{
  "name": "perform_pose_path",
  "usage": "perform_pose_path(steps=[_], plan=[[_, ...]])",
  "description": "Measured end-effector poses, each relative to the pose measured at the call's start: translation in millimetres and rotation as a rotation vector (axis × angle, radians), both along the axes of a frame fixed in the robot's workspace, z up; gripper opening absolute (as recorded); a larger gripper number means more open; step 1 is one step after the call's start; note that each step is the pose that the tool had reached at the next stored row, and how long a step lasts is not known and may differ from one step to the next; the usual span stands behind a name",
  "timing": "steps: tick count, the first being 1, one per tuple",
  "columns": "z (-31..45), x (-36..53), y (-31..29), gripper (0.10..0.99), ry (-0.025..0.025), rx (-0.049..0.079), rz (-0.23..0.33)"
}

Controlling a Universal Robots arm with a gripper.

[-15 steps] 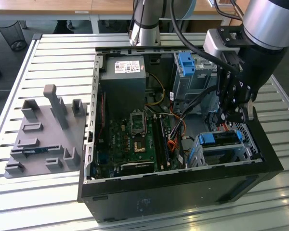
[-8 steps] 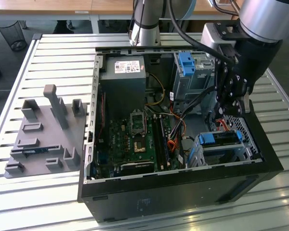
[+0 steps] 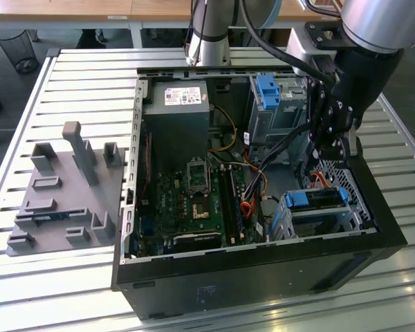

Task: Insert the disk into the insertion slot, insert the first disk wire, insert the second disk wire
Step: 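Insert the second disk wire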

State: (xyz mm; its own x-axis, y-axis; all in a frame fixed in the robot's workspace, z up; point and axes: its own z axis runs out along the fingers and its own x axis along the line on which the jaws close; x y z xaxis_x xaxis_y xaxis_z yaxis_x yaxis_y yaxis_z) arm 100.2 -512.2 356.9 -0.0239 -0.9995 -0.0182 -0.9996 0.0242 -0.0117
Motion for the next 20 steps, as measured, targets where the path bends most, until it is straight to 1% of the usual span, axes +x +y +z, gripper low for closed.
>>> perform_pose_path(steps=[11,12,15,17,19,20], plan=[[0.8,-0.2,7.4,0.114,0.0000,-0.008,0.000],[0.7,-0.2,8.4,0.173,0.0000,-0.009,0.000],[0.4,-0.2,10.6,0.173,0.0000,-0.013,0.000],[-0.2,-0.2,10.9,0.184,0.0000,-0.018,0.000],[-0.9,-0.2,11.1,0.184,0.0000,-0.029,0.000],[-1.4,-0.2,11.3,0.247,0.0000,-0.035,0.000]])
